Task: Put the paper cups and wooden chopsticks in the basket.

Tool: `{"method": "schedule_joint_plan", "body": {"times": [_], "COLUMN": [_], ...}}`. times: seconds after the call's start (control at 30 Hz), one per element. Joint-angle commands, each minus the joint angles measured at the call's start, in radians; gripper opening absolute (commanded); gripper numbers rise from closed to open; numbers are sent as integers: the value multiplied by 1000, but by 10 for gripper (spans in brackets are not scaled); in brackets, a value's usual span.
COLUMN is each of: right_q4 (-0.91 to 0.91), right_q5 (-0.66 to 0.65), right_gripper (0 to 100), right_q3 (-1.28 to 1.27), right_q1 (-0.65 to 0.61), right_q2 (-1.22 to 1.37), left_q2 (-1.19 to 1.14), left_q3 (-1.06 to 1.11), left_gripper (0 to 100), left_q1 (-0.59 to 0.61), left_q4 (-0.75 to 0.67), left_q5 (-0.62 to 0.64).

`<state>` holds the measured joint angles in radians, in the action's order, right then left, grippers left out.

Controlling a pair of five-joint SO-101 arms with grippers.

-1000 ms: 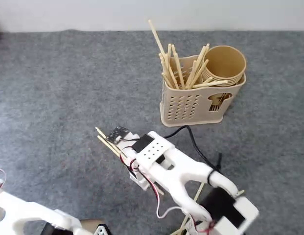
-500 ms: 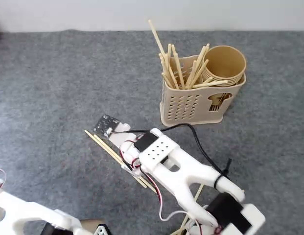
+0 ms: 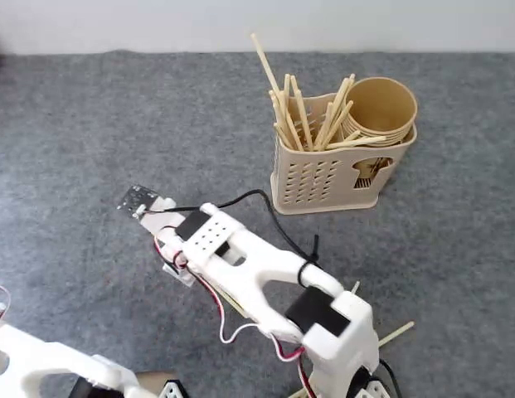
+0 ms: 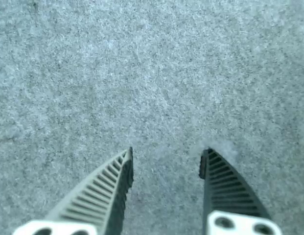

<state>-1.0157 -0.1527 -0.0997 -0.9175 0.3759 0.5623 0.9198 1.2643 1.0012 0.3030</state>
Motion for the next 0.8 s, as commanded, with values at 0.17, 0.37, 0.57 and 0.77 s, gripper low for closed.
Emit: {"method": "schedule_joint_plan", "body": {"times": [0.17,0.37,0.57,0.77], "right_q4": [22,21,8,-128], "right_q5": [12,12,12,15], "right_gripper": [220,76,12,8], "right_q3": [146,181,176,175], "right_q1": [-21,-19,-15,33], "right_q2": [90,177,140,28], "left_q2": [21,21,21,21], "left_q3": [-5,-5,-5,-5], "left_gripper": [217,217,217,217], "left_q1": [5,5,5,5], "left_q4": [-14,-12,-14,-14], "left_q5": [-8,-8,-8,-8]}}
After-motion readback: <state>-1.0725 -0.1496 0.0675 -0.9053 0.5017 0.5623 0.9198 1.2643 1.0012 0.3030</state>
